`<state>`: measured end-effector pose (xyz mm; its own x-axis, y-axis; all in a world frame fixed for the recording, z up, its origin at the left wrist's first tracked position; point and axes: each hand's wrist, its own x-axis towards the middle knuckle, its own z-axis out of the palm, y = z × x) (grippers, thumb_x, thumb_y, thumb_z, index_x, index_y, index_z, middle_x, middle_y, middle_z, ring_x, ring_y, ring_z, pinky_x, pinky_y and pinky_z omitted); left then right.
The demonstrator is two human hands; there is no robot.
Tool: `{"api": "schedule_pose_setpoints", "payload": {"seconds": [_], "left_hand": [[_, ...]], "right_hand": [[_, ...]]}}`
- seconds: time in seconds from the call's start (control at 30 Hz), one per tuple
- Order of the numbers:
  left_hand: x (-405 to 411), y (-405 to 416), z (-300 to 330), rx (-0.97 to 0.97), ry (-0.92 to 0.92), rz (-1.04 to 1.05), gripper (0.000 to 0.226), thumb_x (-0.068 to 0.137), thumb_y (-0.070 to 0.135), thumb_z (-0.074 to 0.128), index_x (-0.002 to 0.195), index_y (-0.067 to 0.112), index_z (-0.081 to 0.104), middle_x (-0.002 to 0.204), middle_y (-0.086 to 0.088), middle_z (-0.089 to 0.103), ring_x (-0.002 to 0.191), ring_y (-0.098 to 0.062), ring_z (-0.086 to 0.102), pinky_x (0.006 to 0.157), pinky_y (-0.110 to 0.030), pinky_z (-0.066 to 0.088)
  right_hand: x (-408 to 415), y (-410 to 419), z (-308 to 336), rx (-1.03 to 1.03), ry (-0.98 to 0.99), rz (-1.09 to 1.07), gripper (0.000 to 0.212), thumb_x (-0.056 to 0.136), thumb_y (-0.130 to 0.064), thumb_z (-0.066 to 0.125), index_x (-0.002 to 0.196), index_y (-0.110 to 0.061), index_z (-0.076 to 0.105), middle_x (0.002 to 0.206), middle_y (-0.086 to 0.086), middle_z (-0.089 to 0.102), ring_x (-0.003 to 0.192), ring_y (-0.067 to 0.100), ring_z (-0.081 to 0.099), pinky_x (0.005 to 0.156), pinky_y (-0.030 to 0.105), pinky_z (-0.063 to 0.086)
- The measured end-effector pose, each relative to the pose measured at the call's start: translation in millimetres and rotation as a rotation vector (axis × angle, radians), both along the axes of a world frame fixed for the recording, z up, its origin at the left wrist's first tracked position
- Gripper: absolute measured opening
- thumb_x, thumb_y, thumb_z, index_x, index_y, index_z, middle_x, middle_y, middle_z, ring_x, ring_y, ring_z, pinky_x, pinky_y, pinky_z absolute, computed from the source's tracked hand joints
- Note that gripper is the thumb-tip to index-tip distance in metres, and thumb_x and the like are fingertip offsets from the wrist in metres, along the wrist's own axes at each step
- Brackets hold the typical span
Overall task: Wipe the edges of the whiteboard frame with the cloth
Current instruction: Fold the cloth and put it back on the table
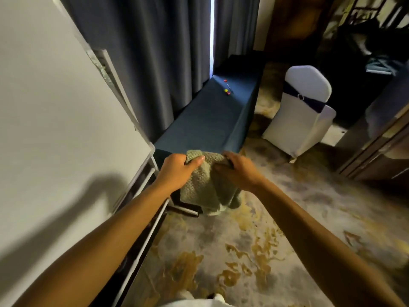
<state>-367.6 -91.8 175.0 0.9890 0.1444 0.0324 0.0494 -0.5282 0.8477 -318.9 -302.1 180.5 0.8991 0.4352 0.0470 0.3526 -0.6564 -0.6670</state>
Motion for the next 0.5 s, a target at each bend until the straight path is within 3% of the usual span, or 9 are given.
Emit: {"api": "schedule_pose_setpoints", "payload": {"seconds": [0.03,0.1,0.2,0.27,0.33,0.5], "left_hand": [[14.6,-0.1,-0.4,0.042,-0.057,0.02,0.04,0.093,0.051,0.072,0.078,0.014,0.074,0.076,0.011,0.075,0.077,-0.002,0.07,0.069,-0.037,0.055],[39.7,0.5,-3.9,0.088,-0.103,0.035,0.044,0.093,0.046,0.074,0.109,0.005,0.077,0.11,-0.007,0.077,0.105,-0.021,0.071,0.093,-0.042,0.058],[75.5,4.1,-6.6,-0.035,-0.111,0.072,0.05,0.091,0.048,0.076,0.131,0.019,0.071,0.136,0.001,0.067,0.127,-0.015,0.061,0.107,-0.037,0.051],[100.6,4.9,-10.2,-0.217,-0.076,0.052,0.047,0.083,0.069,0.073,0.122,0.043,0.073,0.127,0.014,0.073,0.121,-0.003,0.065,0.104,-0.032,0.053],[138.7,9.2,-21.2,-0.313,-0.027,0.039,0.047,0.073,0.086,0.067,0.106,0.054,0.073,0.117,0.02,0.075,0.114,0.001,0.067,0.103,-0.036,0.055],[230.4,41.5,-52.9,-0.559,0.097,0.119,0.083,0.06,0.087,0.077,0.125,0.036,0.071,0.131,0.004,0.072,0.124,-0.02,0.066,0.11,-0.054,0.051]], "right_hand": [[16.8,-4.4,3.6,0.032,0.015,-0.023,0.038,0.089,-0.041,0.07,0.118,-0.02,0.058,0.099,-0.001,0.065,0.084,0.014,0.059,0.073,0.031,0.049],[44.8,-10.1,8.3,0.058,0.027,-0.032,0.041,0.085,-0.043,0.073,0.116,-0.02,0.058,0.099,0.001,0.066,0.085,0.018,0.062,0.073,0.035,0.052],[81.8,-13.0,8.4,0.133,0.09,0.016,0.034,0.086,-0.044,0.072,0.103,-0.015,0.066,0.092,0.013,0.069,0.083,0.026,0.066,0.073,0.044,0.054],[102.6,-13.3,2.4,0.349,0.27,-0.015,0.038,0.085,-0.041,0.072,0.106,-0.01,0.067,0.098,0.018,0.07,0.089,0.029,0.069,0.077,0.045,0.057],[133.4,-7.8,-8.8,0.486,0.41,-0.072,0.045,0.083,-0.04,0.071,0.111,-0.006,0.062,0.104,0.02,0.069,0.093,0.031,0.07,0.079,0.043,0.058],[220.0,18.5,-33.1,0.421,0.577,-0.082,0.054,0.074,-0.045,0.079,0.118,-0.02,0.061,0.116,0.01,0.067,0.107,0.026,0.067,0.09,0.04,0.057]]}}
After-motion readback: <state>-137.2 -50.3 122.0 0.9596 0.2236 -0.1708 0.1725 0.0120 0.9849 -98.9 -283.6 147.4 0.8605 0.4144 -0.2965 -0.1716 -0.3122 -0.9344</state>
